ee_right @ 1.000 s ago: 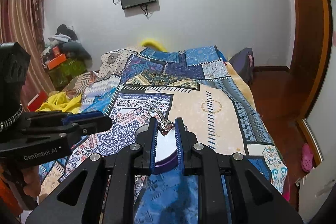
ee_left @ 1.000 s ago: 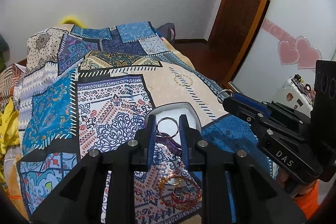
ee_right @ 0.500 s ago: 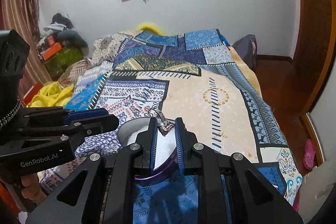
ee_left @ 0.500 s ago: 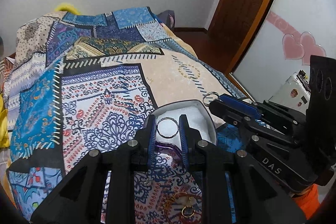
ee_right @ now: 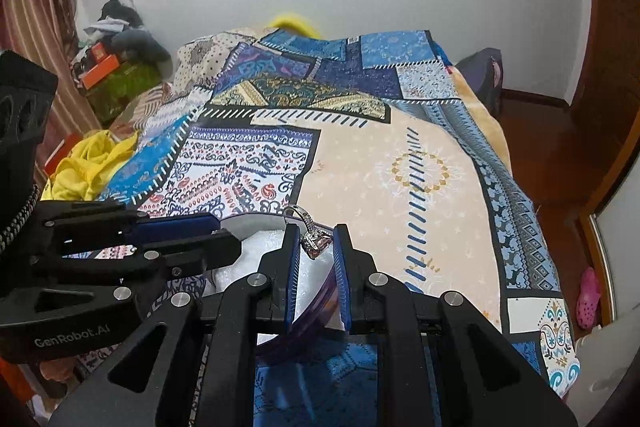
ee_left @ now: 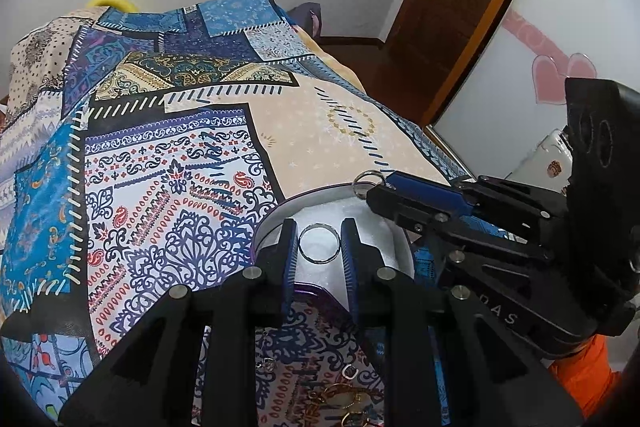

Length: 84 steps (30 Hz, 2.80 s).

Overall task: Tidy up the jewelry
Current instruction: 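Carry pendant and ring over the purple heart tin while both grippers open to drop them, then move the left gripper to the red-gold beaded bracelet and grasp it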

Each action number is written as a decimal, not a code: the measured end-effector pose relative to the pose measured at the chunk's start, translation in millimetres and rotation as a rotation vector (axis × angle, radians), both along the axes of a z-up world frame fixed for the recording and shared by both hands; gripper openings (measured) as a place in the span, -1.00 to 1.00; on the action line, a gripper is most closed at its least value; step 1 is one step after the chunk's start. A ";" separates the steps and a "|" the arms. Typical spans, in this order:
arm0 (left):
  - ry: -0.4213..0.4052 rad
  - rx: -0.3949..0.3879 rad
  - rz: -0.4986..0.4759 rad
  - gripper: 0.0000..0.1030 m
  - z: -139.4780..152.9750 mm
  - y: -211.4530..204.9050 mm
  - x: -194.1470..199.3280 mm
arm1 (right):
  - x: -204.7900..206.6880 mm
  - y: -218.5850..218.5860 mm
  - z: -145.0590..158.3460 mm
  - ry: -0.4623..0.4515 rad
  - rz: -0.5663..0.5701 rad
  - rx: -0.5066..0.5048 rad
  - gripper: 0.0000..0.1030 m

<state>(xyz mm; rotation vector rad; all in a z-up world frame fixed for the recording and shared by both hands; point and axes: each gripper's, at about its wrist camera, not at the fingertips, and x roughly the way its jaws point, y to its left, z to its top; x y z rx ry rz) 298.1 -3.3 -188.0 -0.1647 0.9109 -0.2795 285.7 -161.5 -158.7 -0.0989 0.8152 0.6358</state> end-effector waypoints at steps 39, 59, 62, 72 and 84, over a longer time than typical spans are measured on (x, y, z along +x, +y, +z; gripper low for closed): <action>-0.126 0.070 0.079 -0.08 64.5 16.0 -85.8 | -66.3 -17.5 58.7 -0.121 -0.065 0.033 -0.27; -0.045 0.104 0.110 -0.02 37.2 39.0 -134.9 | -107.4 -14.3 27.7 -0.043 -0.071 0.015 -0.27; -0.020 0.107 0.115 -0.02 27.2 40.8 -138.9 | -110.5 -10.6 15.6 -0.008 -0.057 0.004 -0.27; 0.041 0.110 0.083 -0.02 -0.5 30.8 -131.6 | -116.7 -4.1 -12.8 0.069 -0.046 -0.021 -0.27; 0.091 0.149 -0.001 -0.52 -26.8 3.9 -101.7 | -109.5 -24.7 -21.5 0.106 -0.094 -0.014 -0.27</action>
